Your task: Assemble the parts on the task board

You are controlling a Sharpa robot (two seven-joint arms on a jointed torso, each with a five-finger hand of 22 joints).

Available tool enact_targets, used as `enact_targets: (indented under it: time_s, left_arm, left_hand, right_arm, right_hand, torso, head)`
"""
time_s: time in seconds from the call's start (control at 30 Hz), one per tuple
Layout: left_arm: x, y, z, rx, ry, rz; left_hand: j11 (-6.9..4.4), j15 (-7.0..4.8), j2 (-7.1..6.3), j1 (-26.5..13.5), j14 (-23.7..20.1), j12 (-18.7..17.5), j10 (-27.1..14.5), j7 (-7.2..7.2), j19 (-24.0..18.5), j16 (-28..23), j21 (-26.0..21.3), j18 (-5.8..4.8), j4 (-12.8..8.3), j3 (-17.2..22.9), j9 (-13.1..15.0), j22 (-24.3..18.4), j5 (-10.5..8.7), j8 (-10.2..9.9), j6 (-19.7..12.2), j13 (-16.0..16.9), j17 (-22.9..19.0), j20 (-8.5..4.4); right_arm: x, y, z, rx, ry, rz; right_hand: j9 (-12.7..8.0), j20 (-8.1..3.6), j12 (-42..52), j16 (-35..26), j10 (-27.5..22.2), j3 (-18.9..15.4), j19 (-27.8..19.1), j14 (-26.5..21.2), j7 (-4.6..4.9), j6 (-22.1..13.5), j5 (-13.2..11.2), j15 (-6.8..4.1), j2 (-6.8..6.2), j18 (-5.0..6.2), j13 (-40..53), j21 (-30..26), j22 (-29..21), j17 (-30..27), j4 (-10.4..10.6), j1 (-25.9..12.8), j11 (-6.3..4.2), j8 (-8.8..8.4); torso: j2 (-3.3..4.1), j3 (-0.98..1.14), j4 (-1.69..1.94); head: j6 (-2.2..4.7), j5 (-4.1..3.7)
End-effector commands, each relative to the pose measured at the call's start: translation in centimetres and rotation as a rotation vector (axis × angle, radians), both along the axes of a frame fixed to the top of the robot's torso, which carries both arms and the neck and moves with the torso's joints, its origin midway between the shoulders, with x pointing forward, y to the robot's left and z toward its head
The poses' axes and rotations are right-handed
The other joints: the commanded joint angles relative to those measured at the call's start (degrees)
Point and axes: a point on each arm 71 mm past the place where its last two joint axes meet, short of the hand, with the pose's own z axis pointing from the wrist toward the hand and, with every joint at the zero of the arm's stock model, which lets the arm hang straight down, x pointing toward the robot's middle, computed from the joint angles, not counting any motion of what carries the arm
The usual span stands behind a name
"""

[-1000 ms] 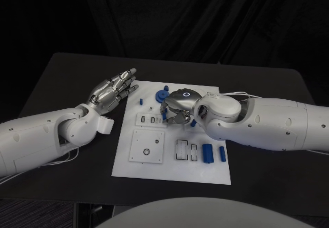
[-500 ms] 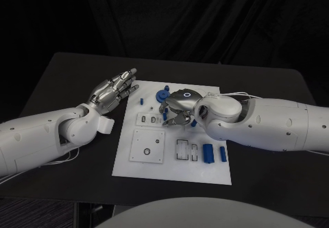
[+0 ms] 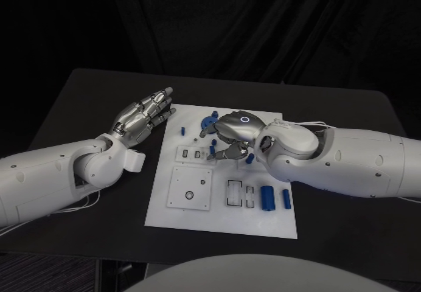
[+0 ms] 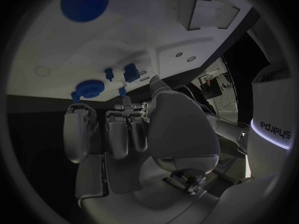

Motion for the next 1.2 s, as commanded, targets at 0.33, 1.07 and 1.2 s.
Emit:
enact_targets:
  time_s: [0.33, 1.07, 1.2]
  left_arm:
    - [-0.2, 1.4, 2.2, 0.103, -0.139, 0.093]
    - [2.1, -1.5, 5.6, 0.849, -0.685, 0.087]
    - [2.1, -3.4, 6.7, 1.051, -0.775, 0.052]
  left_hand:
    - [0.82, 0.22, 0.16, 1.08, 1.26, 2.97, 1.57, 0.32, 1.76, 0.82, 1.13, 1.24, 1.87, -0.69, 0.14, 0.63, 0.75, 0.74, 1.49, 0.43, 0.56, 0.12]
    - [7.07, 3.6, -3.69, 5.55, 45.88, 33.01, 36.23, 4.85, 50.45, 36.17, 26.35, 1.24, 4.86, -4.23, 1.77, 10.44, -18.63, 5.35, 20.59, 7.7, 10.25, 1.92]
    - [2.91, -0.48, -5.24, 1.32, 53.26, 39.94, 46.0, 4.81, 59.73, 47.23, 33.07, 1.1, 4.87, -5.96, 2.86, 14.32, -21.28, 8.53, 28.36, 13.66, 17.49, -2.08]
  right_arm:
    - [0.7, -3.5, 5.1, 0.147, -0.189, 0.003]
    - [2.8, -12.8, 4.9, 0.078, -0.114, -0.204]
    - [3.0, -13.7, 5.0, 0.089, -0.131, -0.226]
  right_hand:
    - [-1.13, -0.44, 0.15, 0.17, 6.06, 1.86, 0.87, 5.94, 0.33, 4.65, 0.25, -0.38, 3.88, 0.69, 15.08, 0.79, 12.36, 15.05, -0.63, 1.45, -0.14, 1.04]
    - [-2.93, 0.01, 0.15, 0.17, 6.06, 3.04, 1.02, 5.94, 1.09, 13.29, 7.91, 0.08, 6.98, 0.68, 15.08, 0.75, 12.39, 15.05, -0.71, 3.91, 0.42, 2.56]
    - [-3.22, -0.01, 0.15, 0.17, 6.06, 3.31, 1.22, 5.94, 1.11, 14.04, 9.42, 0.04, 7.16, 0.61, 15.08, 1.02, 12.48, 15.05, -0.69, 4.23, 0.4, 2.47]
  torso:
    - [-1.94, 1.1, -0.15]
    - [-4.89, 4.27, -1.47]
    - [-5.0, 4.54, -1.5]
  head:
    - [0.47, 1.05]
    - [1.42, 1.84]
    - [1.19, 2.06]
